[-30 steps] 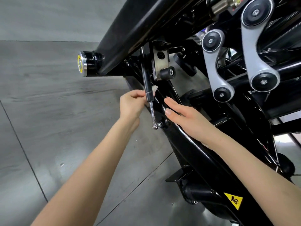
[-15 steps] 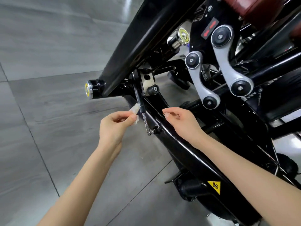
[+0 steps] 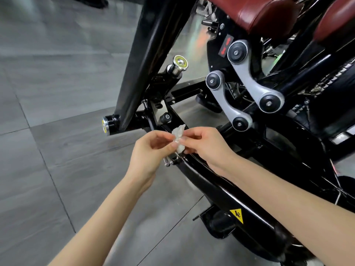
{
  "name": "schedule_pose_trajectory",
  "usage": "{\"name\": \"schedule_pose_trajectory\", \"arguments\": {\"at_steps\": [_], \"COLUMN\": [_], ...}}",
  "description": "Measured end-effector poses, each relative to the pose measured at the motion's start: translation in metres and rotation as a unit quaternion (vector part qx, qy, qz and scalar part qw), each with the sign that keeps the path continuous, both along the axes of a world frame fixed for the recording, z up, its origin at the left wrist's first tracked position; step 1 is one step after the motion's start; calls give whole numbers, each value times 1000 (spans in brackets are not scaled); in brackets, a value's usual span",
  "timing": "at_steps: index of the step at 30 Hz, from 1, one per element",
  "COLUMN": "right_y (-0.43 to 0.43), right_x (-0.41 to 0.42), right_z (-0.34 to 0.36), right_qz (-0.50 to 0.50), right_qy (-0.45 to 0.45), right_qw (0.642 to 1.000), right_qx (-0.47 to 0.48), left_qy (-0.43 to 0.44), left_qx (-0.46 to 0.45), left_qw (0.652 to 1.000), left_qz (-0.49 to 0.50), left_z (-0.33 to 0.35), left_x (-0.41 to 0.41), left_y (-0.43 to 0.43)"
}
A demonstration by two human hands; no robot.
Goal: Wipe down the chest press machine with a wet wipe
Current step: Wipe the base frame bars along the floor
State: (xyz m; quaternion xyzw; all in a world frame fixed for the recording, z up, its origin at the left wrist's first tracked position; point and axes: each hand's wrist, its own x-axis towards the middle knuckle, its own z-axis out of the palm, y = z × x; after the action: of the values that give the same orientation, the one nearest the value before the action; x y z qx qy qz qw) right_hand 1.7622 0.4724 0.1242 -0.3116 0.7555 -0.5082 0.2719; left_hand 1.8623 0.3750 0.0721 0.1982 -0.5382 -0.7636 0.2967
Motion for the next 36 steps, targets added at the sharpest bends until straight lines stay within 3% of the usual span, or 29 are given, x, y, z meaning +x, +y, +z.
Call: {"name": "schedule_pose_trajectory", "arguments": {"at_steps": [7, 10, 15, 19, 22, 25, 28, 31, 33, 36], "right_y": [89, 156, 266, 341, 381, 389, 372, 368, 379, 404], "right_x": [-26, -43, -61, -65, -84, -92, -60, -31, -58, -124], "right_z": [35, 55, 61, 20, -38, -92, -125, -134, -128, -126], "right_qz": [-3, -59, -206, -276, -314, -317, -273, -134, -112, -226], "right_qy": [56, 72, 79, 84, 141, 208, 253, 350, 323, 280], "right_qw": [995, 991, 970, 951, 924, 902, 908, 907, 916, 911], "right_qx": [83, 93, 100, 116, 165, 209, 190, 190, 212, 203], "left_qy": [-66, -97, -103, -135, -170, -197, -210, -220, -220, -222], "left_qx": [-143, -257, -420, -453, -485, -494, -529, -537, -546, -565], "left_qw": [984, 950, 867, 811, 766, 749, 724, 708, 697, 684], "left_qz": [-87, -146, -249, -345, -385, -394, -391, -402, -409, -404], "left_z": [14, 26, 57, 75, 82, 86, 86, 86, 89, 91], "left_x": [-9, -16, -32, -46, -59, -77, -99, -124, -140, -162], "left_y": [38, 74, 128, 155, 172, 189, 208, 226, 237, 251]}}
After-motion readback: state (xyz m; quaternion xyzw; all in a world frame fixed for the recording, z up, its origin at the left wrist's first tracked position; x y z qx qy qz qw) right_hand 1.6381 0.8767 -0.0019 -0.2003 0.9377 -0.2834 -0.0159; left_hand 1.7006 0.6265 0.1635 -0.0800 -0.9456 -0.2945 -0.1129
